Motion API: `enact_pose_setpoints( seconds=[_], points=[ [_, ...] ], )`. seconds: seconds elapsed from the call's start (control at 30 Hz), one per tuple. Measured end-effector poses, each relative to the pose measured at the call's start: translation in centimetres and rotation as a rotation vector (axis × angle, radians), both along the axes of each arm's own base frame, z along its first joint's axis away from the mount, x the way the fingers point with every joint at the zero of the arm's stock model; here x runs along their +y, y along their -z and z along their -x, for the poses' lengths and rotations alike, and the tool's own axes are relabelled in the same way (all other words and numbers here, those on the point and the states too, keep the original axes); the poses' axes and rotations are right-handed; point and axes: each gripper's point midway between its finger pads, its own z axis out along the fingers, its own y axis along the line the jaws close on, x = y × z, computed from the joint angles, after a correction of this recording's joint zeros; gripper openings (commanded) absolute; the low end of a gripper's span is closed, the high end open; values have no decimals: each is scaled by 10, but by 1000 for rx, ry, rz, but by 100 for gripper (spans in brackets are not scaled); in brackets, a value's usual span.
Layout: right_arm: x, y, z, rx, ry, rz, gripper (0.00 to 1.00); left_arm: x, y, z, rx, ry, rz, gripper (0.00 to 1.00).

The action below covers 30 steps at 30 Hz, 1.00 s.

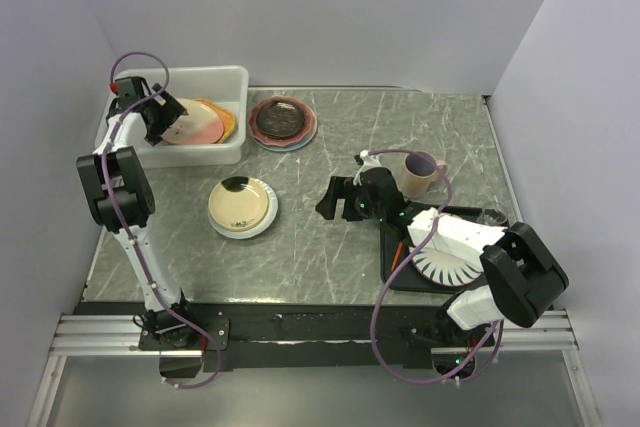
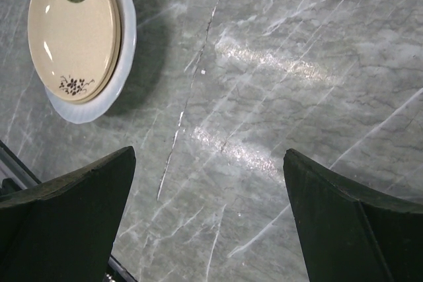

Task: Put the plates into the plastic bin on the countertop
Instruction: Place the plate in the plastic bin.

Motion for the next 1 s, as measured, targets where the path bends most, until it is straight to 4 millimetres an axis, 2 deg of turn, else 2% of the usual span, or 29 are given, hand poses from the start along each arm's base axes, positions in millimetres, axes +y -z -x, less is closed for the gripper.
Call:
enact_pose_setpoints(
  seconds=[0.33, 0.5, 0.77, 0.87, 1.0],
  points=[
    [0, -11, 5, -16, -8, -11, 100, -9, 3, 8, 105, 1, -178, 99],
    [-2, -20, 5, -34, -2, -19, 100, -10, -3, -1, 137, -2, -293, 99],
    [-4, -27, 7, -51, -1, -22, 100, -16, 20, -2, 228, 16, -370, 99],
    [-4, -28, 7, -52, -1, -22, 100, -11, 18, -1, 238, 11, -394, 99],
    [-5, -27, 8, -47, -2, -19, 100, -3, 29, 10, 305, 6, -430, 99]
  ],
)
